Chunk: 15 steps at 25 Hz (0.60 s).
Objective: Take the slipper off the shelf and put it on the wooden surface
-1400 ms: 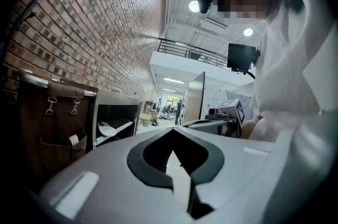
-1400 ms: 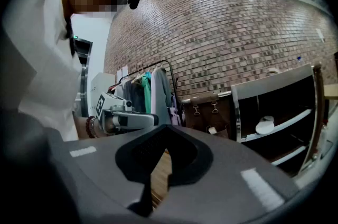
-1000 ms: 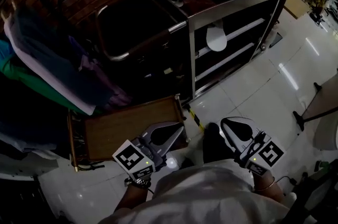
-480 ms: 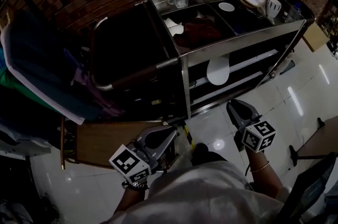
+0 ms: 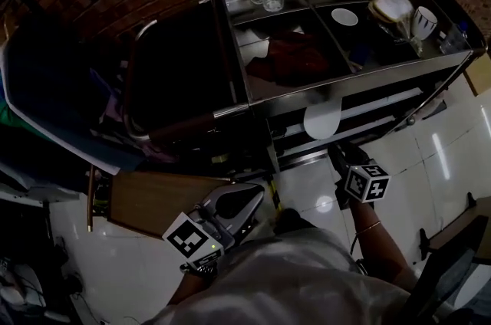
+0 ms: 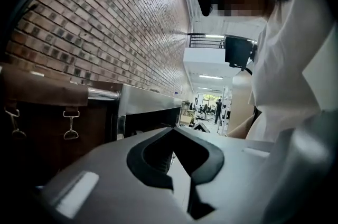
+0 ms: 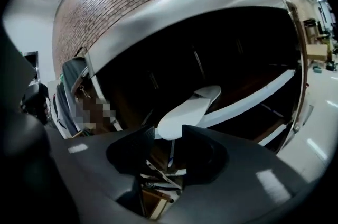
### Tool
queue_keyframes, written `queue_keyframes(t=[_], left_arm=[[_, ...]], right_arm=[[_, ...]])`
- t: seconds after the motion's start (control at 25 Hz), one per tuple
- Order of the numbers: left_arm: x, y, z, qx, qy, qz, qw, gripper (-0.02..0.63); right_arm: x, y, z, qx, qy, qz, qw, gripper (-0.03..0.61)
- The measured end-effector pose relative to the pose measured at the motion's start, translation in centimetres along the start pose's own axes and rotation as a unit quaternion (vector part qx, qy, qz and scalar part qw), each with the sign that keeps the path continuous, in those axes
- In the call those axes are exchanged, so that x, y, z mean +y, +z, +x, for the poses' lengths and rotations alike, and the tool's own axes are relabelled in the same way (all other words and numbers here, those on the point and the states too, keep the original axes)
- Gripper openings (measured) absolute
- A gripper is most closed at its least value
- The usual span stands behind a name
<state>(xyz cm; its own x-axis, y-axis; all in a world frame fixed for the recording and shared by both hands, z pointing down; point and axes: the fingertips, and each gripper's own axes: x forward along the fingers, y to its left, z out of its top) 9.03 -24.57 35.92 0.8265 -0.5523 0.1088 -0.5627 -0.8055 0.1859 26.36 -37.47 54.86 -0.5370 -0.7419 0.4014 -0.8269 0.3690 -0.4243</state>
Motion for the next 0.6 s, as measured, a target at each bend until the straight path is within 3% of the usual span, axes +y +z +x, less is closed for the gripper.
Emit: queue_keyframes(t=[0.2,0.6], left_arm=[[1.8,-0.4,0.6,0.009,0.034,-0.011,0.9993,0.000],[2.7,0.4,1.5,-0.004,0.045,-0.009,0.9989,0.000]], right_arm=[[-3.0,-0.4,2.6,0.018,-0.017,0.043,0.999,0.153],[-4.3,-1.4,6.5,0.076,-0.004,0.077,0.994,0.152]])
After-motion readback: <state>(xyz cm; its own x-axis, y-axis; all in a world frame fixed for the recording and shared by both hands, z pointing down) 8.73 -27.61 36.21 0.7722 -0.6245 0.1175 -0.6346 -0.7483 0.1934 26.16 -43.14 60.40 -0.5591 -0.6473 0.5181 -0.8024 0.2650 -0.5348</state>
